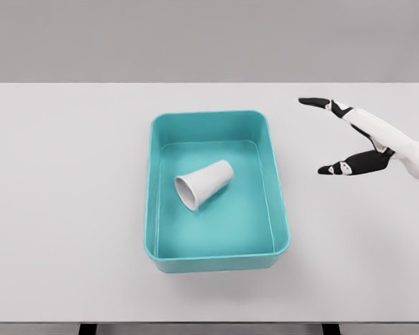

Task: Put the paper cup into the basket with your right arm

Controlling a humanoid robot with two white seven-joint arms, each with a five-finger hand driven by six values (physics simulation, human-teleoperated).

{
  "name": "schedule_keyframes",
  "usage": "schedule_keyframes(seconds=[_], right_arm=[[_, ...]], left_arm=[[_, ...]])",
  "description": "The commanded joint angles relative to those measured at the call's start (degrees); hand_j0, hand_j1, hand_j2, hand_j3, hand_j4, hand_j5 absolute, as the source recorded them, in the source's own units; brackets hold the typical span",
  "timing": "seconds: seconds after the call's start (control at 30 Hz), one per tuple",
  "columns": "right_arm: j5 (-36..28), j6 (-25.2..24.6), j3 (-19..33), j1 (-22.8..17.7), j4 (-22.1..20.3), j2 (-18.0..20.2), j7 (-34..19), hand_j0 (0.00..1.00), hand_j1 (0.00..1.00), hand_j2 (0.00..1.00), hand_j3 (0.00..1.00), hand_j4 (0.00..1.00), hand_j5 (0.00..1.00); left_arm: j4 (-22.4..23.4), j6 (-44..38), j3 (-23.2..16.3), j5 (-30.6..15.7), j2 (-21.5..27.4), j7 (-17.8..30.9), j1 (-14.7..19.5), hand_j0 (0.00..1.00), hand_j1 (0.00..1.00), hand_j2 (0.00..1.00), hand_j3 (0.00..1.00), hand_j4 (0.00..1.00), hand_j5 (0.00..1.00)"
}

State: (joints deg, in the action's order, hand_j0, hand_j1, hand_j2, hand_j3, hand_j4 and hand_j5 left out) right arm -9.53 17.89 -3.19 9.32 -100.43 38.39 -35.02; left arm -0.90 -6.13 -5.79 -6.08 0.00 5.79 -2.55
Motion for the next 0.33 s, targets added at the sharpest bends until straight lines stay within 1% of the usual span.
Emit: schedule_keyframes(seconds=[0.0, 0.13, 0.3], right_arm=[[-0.4, -0.2, 0.7, 0.0, 0.0, 0.0, 0.0, 1.0, 1.0, 1.0, 1.0, 1.0, 1.0], [-0.5, -0.5, 1.6, -0.1, 0.1, -0.1, 0.0, 1.0, 1.0, 1.0, 1.0, 1.0, 1.0], [-0.5, -0.4, 2.5, -1.3, 0.1, -0.1, 0.0, 1.0, 1.0, 1.0, 1.0, 1.0, 1.0]], left_arm=[[0.0, 0.0, 0.0, 0.0, 0.0, 0.0, 0.0, 1.0, 1.0, 1.0, 1.0, 1.0, 1.0], [0.0, 0.0, 0.3, 0.0, 0.0, 0.1, 0.0, 1.0, 1.0, 1.0, 1.0, 1.0, 1.0], [0.0, 0.0, 0.0, 0.1, 0.0, 0.1, 0.0, 1.0, 1.0, 1.0, 1.0, 1.0, 1.0]])
